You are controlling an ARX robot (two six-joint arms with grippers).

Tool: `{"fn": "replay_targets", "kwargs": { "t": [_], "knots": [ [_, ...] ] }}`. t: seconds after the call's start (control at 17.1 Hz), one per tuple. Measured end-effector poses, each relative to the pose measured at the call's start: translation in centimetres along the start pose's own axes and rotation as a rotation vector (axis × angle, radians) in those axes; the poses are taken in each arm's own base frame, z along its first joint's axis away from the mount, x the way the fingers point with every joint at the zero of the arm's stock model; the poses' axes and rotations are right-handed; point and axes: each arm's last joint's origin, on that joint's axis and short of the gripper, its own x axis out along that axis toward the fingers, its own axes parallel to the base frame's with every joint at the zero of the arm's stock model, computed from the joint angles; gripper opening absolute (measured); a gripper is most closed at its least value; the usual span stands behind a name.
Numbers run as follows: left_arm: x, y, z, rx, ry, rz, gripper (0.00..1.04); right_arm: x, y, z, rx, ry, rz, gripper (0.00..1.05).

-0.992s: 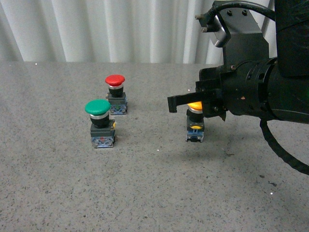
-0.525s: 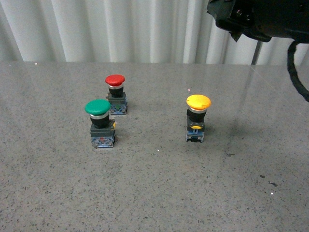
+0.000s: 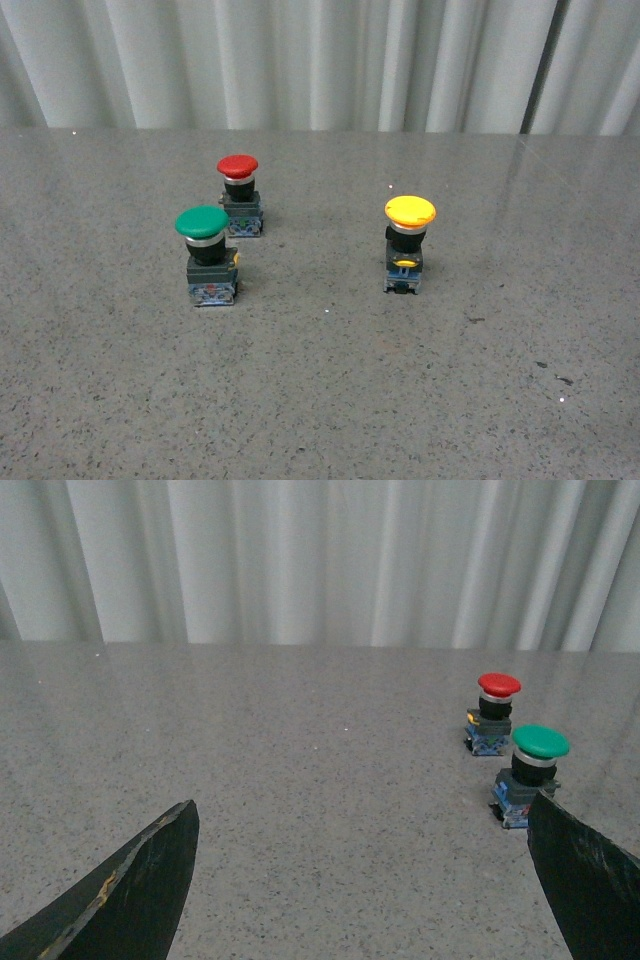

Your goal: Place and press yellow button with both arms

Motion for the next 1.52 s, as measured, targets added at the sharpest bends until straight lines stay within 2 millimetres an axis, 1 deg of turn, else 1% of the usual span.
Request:
{"fn": "replay_targets", "kwargs": {
  "t": [0.06,0.12,0.18,0.35,0.47,0.53,0.7,0.88,1.05,1.52],
  "knots": [
    [0.0,0.0,0.0,0.000,0.000,0.000,0.98,-1.5,-1.2,-0.7,-0.024,-0.028,-0.014,0.02],
    [0.0,0.0,0.0,0.000,0.000,-0.001,0.98,-2.4,-1.6,-0.8,-0.038,-0.069,0.000,0.02],
    [0.0,0.0,0.0,0.000,0.000,0.000,0.98,-2.8,-1.8,-1.0,-0.045,-0.085,0.018,0.02],
    [0.0,0.0,0.0,0.000,0.000,0.000,0.98,-3.7,-2.6,-3.2,-0.059,-0.047,0.010,0.02],
    [0.0,0.0,0.0,0.000,0.000,-0.001,0.98,-4.3,-3.7,-3.5,-0.063,-0.063,0.009,0.02],
    [0.0,0.0,0.0,0.000,0.000,0.002,0.98,-4.5,-3.9,-3.6,-0.062,-0.072,-0.007,0.02],
    [0.0,0.0,0.0,0.000,0.000,0.000,0.98,-5.2,-3.9,-4.8,-0.065,-0.051,0.012,0.02],
    [0.0,0.0,0.0,0.000,0.000,0.000,0.98,-5.7,-3.9,-5.0,-0.066,-0.067,0.013,0.02],
    [0.0,0.0,0.0,0.000,0.000,0.000,0.98,-6.1,-4.0,-5.9,-0.066,-0.078,0.014,0.02],
    [0.0,0.0,0.0,0.000,0.000,0.000,0.98,-7.2,-4.0,-6.1,-0.066,-0.066,0.013,0.02]
  ]
}}
